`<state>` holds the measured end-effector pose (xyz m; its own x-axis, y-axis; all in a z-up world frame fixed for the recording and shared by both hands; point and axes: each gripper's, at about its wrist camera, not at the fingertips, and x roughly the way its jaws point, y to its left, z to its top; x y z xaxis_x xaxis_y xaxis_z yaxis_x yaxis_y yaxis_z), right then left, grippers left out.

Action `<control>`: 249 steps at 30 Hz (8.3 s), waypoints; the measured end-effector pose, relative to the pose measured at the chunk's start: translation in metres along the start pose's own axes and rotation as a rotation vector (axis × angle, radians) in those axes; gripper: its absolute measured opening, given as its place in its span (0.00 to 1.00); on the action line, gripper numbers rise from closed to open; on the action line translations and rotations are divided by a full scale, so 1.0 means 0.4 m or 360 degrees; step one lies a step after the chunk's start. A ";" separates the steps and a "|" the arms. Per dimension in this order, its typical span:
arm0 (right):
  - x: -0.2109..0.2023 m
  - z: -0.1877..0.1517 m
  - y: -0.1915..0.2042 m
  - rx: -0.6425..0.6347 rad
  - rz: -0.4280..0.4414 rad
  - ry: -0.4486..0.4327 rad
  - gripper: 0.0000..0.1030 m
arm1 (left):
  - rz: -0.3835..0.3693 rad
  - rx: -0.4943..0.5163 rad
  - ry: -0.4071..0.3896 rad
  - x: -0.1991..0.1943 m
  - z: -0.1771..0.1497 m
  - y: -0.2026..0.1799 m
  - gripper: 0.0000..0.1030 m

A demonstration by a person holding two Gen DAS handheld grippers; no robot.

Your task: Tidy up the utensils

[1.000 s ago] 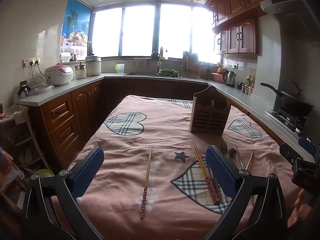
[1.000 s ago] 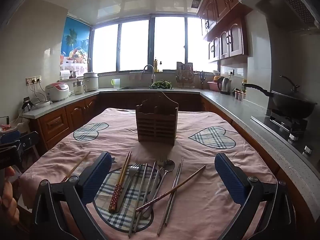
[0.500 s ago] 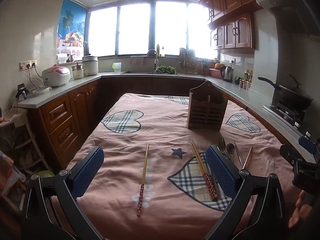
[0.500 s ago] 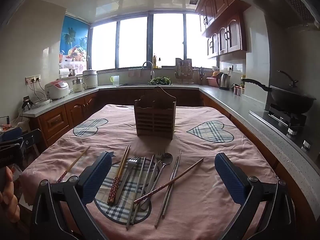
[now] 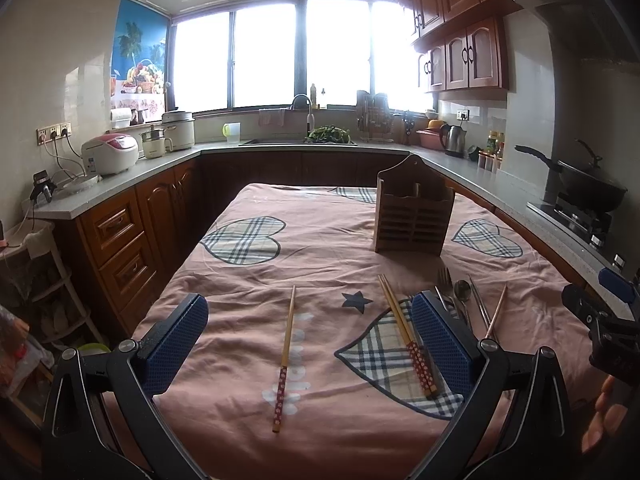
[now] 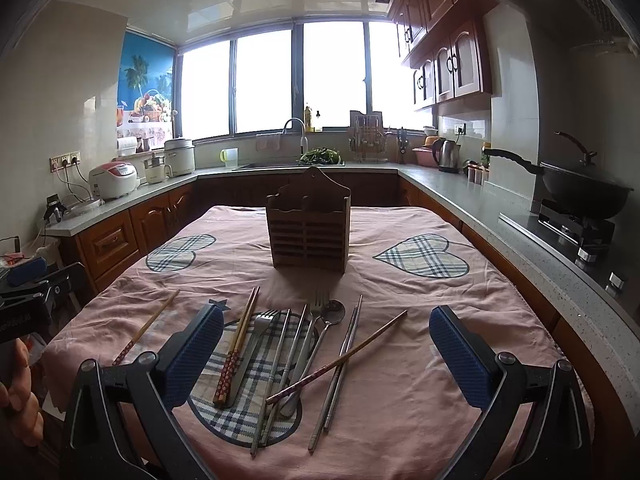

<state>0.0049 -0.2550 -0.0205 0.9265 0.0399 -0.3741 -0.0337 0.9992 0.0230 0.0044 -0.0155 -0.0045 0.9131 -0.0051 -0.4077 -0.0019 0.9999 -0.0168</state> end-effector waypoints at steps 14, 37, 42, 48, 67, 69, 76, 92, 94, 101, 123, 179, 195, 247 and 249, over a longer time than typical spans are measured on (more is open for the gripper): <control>0.000 -0.003 0.004 -0.0002 0.0000 -0.0004 1.00 | 0.0005 0.0002 0.0003 0.010 -0.004 -0.004 1.00; 0.004 -0.001 0.002 -0.0005 0.0006 0.0004 1.00 | 0.0005 -0.0005 0.0004 0.011 -0.004 0.001 1.00; 0.004 -0.001 0.002 -0.0005 0.0007 0.0006 1.00 | 0.0007 -0.0004 0.0004 0.011 -0.004 0.001 1.00; 0.006 -0.003 0.003 -0.0003 0.0013 0.0009 1.00 | 0.0005 -0.0010 0.0013 0.015 -0.004 0.005 1.00; 0.091 0.004 -0.046 0.0078 0.0048 0.0153 1.00 | -0.0107 -0.0145 0.0370 0.207 -0.004 0.105 1.00; 0.113 0.006 -0.065 0.0119 0.0054 0.0194 0.99 | -0.0120 -0.0140 0.0428 0.244 -0.003 0.111 1.00; 0.233 0.002 -0.137 0.0263 0.0064 0.0391 0.88 | -0.0151 -0.0009 0.0646 0.375 -0.019 0.107 0.96; 0.539 -0.056 -0.278 0.0553 -0.0019 0.0934 0.34 | -0.0288 0.0146 0.0992 0.614 -0.020 0.096 0.60; 0.554 -0.058 -0.278 0.0543 -0.0015 0.0967 0.32 | -0.0323 0.0163 0.1034 0.632 -0.026 0.081 0.47; 0.595 -0.037 -0.261 0.0451 -0.0043 0.1014 0.16 | -0.0329 0.0303 0.1031 0.645 -0.038 0.035 0.25; 0.535 0.077 -0.246 0.0515 0.0232 0.0815 0.05 | -0.0560 0.0069 0.0835 0.528 0.086 0.024 0.05; 0.627 0.578 -0.219 0.0522 0.0230 -0.0364 0.05 | -0.0701 -0.0370 -0.0065 0.679 0.601 -0.089 0.05; 0.801 0.406 -0.211 0.0542 0.0151 -0.0208 0.06 | -0.0523 -0.0223 0.0071 0.886 0.445 -0.211 0.05; 0.445 0.287 -0.249 0.0654 0.0349 0.0024 0.85 | -0.0409 -0.0355 0.0316 0.553 0.256 -0.023 0.91; 0.421 0.276 -0.244 0.0633 0.0349 0.0036 0.85 | -0.0406 -0.0367 0.0322 0.536 0.244 -0.012 0.91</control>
<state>0.2057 -0.3470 0.0167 0.9050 0.2549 -0.3405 -0.0778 0.8862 0.4566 0.2400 -0.0199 -0.0025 0.7974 -0.2789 -0.5351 0.1020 0.9363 -0.3360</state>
